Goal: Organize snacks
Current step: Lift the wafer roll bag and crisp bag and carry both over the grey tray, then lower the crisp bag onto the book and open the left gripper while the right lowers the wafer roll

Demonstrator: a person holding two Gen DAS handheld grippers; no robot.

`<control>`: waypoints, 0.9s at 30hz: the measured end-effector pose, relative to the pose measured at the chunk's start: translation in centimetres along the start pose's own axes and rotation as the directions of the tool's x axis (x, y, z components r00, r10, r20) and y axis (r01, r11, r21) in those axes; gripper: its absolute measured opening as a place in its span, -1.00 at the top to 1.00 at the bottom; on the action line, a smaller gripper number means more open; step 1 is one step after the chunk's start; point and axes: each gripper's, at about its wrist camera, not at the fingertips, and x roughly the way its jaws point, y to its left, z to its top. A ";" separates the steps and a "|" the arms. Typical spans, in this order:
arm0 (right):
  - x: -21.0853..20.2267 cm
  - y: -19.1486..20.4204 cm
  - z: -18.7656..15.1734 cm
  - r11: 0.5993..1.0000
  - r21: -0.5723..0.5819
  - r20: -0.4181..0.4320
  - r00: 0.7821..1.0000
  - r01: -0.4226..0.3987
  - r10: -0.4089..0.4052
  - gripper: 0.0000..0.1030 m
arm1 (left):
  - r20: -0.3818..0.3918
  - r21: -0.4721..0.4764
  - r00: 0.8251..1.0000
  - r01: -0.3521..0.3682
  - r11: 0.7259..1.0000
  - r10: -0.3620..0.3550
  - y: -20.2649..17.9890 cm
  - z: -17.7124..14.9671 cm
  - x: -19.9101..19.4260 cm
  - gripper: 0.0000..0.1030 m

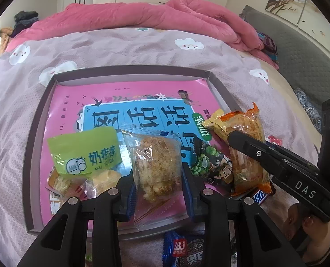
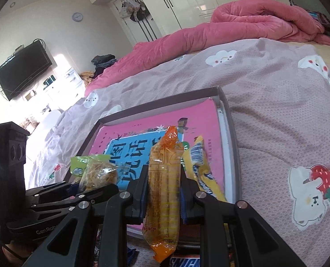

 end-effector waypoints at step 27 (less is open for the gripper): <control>1.0 -0.1 -0.4 1.000 0.006 -0.053 0.998 0.015 -0.015 0.51 | -0.033 0.015 0.999 -0.002 1.000 0.003 -0.7 -0.1 0.8 0.30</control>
